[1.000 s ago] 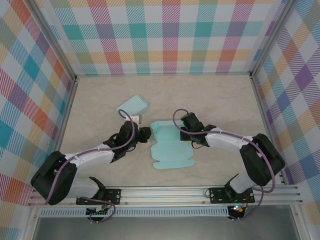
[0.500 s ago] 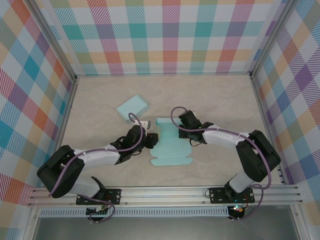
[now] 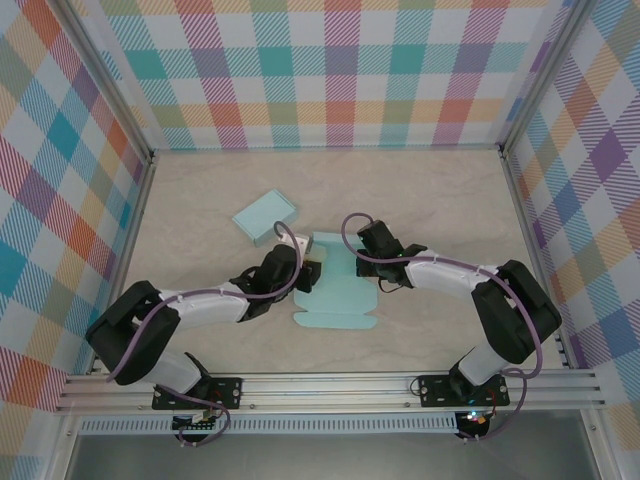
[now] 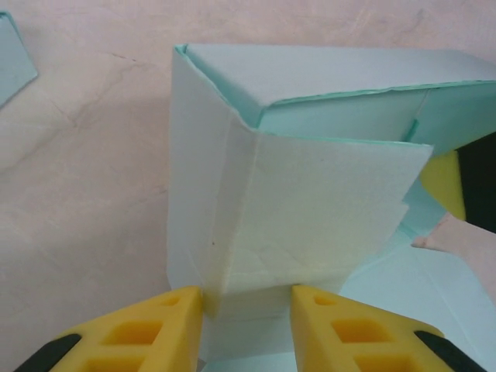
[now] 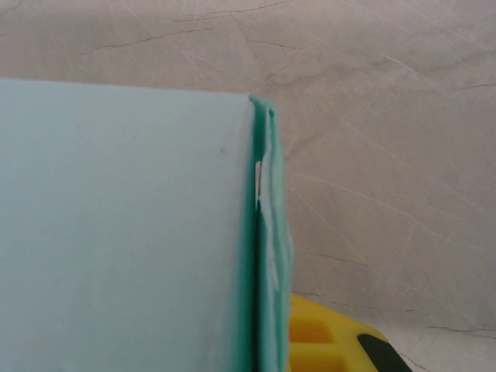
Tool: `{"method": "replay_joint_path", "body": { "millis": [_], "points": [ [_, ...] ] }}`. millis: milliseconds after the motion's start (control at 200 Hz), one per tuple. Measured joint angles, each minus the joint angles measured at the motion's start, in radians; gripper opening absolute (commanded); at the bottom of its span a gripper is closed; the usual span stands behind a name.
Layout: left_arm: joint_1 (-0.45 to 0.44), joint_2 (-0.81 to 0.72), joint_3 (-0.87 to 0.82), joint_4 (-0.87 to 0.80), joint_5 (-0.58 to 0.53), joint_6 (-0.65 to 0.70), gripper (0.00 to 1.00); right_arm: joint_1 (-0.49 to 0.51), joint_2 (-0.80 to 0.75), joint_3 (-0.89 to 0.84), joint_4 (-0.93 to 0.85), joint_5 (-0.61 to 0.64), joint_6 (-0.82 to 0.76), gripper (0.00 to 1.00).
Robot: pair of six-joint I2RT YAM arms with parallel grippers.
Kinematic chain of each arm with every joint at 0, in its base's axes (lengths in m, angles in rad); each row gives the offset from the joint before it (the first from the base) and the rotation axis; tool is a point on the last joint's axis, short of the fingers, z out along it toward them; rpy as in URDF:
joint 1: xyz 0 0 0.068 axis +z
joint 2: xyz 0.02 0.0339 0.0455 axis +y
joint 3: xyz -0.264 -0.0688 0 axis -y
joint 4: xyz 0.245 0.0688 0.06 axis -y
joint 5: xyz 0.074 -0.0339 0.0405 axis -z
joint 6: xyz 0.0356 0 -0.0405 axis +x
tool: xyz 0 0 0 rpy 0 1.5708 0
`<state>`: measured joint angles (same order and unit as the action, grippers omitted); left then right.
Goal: Fold the paper box
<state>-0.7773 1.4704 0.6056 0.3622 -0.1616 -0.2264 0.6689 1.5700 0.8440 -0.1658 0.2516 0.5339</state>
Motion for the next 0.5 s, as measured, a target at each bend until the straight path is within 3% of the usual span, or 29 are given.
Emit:
{"method": "replay_joint_path", "body": {
  "millis": [165, 500],
  "points": [
    [-0.039, 0.04, 0.012, 0.024, -0.135, 0.072, 0.23, 0.0, -0.01, -0.015, 0.015, -0.01, 0.001, 0.0],
    [-0.115, 0.15, 0.081, 0.058, -0.429, 0.176, 0.19, 0.0, -0.021, -0.024, 0.015, -0.051, 0.048, 0.0]
  ]
}}
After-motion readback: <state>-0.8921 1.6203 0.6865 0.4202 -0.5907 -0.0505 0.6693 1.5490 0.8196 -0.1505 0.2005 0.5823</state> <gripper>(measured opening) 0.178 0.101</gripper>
